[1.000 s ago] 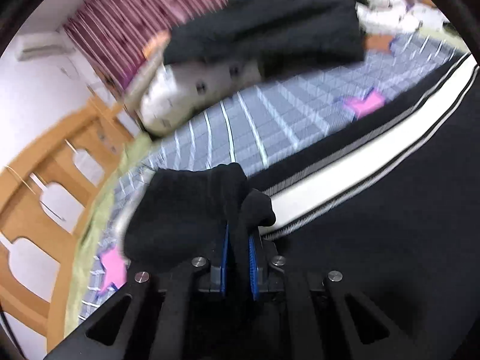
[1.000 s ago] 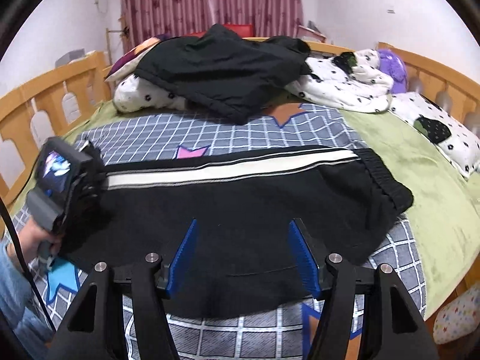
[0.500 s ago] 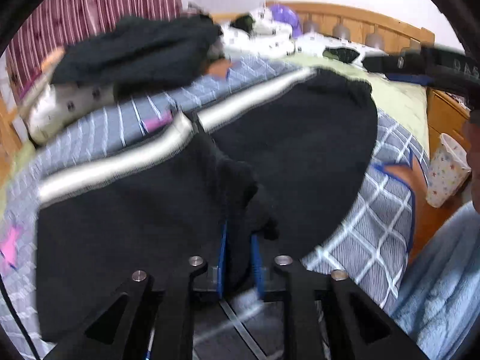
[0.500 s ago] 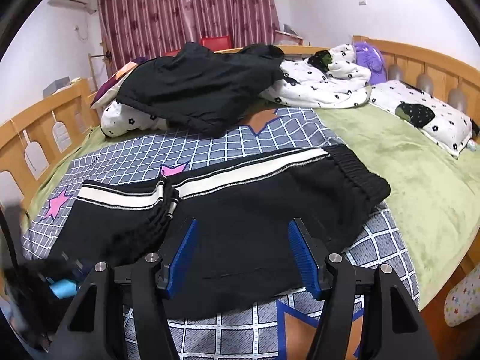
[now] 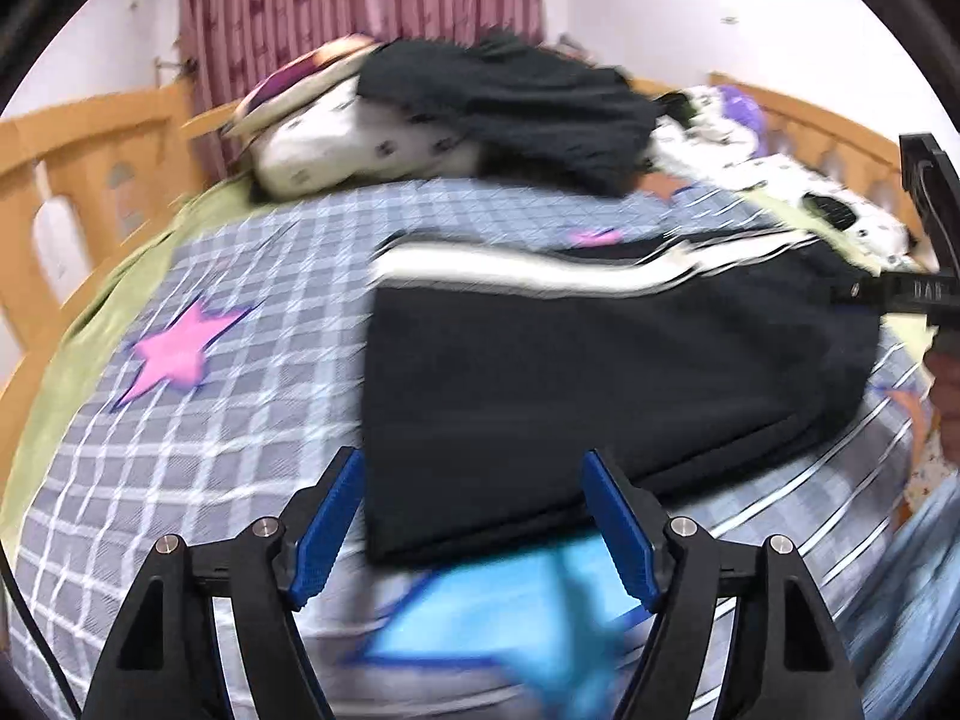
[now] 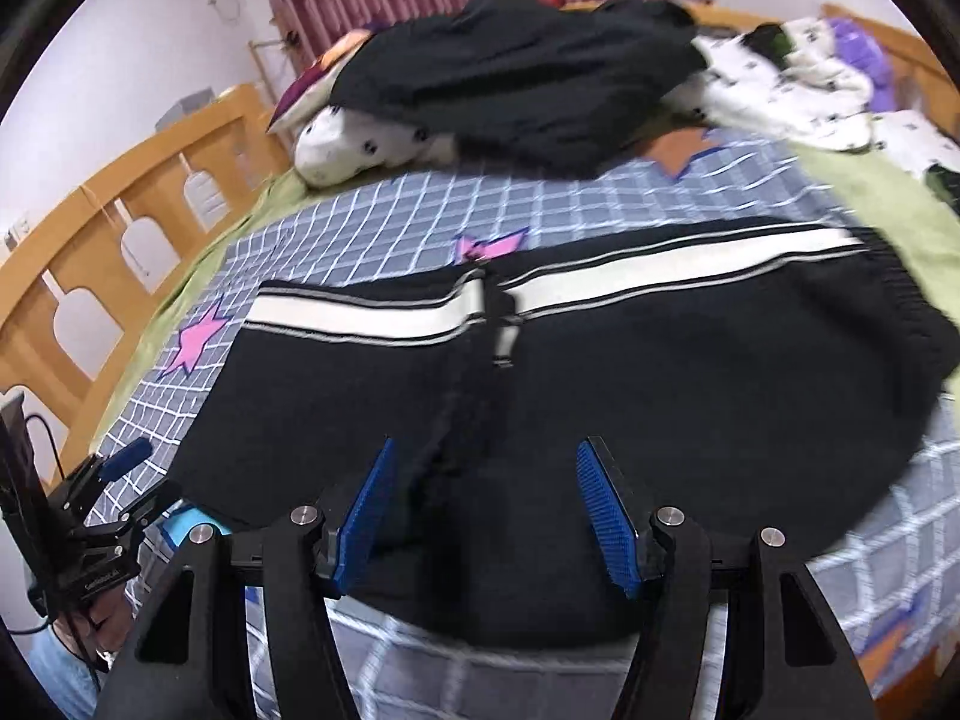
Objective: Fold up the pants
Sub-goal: 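Open the left gripper and withdraw it from the folded leg, then grasp the trousers at the middle crease with the right gripper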
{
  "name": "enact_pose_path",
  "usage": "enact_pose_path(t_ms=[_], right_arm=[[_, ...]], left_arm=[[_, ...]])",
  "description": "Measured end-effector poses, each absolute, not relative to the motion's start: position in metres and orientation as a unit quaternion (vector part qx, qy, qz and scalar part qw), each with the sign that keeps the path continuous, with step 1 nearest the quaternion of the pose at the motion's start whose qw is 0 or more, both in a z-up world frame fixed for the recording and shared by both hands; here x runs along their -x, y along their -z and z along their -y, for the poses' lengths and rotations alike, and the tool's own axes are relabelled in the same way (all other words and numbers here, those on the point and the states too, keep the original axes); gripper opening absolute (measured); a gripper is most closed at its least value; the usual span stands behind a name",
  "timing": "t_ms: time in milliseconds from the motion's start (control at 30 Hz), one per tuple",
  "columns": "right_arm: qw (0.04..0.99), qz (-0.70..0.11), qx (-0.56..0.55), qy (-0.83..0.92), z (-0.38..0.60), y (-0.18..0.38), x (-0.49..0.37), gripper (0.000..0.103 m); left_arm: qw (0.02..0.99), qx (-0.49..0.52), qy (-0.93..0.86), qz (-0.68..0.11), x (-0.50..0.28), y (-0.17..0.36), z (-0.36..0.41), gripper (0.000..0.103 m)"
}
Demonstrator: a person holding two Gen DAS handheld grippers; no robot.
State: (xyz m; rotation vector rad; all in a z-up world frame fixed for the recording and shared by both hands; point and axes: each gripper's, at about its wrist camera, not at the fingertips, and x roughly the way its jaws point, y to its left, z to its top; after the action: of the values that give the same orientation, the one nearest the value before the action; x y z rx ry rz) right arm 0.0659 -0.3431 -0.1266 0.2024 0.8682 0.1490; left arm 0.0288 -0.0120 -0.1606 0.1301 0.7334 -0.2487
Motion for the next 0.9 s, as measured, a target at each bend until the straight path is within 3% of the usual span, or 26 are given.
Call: enact_pose_path(t_ms=[167, 267, 500, 533, 567, 667, 833, 900], right_arm=[[0.876, -0.463, -0.113, -0.074, 0.322, 0.156, -0.099, 0.061], [0.860, -0.496, -0.107, -0.059, 0.314, 0.180, -0.110, 0.046], [0.861, -0.493, -0.108, -0.058, 0.313, 0.185, -0.111, 0.046], [0.861, -0.493, -0.110, -0.058, 0.314, 0.186, -0.113, 0.043], [0.862, -0.490, -0.111, -0.060, 0.314, 0.185, -0.114, 0.031], [0.870, -0.476, -0.113, -0.067, 0.312, 0.175, -0.117, 0.021], [0.877, -0.458, -0.118, -0.078, 0.311, 0.162, -0.120, 0.021], [0.873, -0.466, -0.117, -0.076, 0.309, 0.164, -0.121, 0.025]], left_arm=[[0.912, -0.035, 0.131, -0.387, -0.030, 0.184, -0.027, 0.073], [0.912, -0.039, 0.140, -0.383, -0.032, 0.189, -0.022, 0.073], [0.913, -0.042, 0.135, -0.382, -0.044, 0.195, -0.010, 0.073], [0.915, -0.028, 0.134, -0.379, -0.046, 0.192, -0.012, 0.073], [0.917, -0.013, 0.135, -0.374, -0.046, 0.189, -0.017, 0.073], [0.916, 0.061, 0.154, -0.364, -0.051, 0.184, -0.035, 0.073], [0.906, 0.056, 0.151, -0.391, -0.059, 0.193, -0.032, 0.072], [0.900, 0.024, 0.164, -0.403, -0.057, 0.196, -0.021, 0.072]])
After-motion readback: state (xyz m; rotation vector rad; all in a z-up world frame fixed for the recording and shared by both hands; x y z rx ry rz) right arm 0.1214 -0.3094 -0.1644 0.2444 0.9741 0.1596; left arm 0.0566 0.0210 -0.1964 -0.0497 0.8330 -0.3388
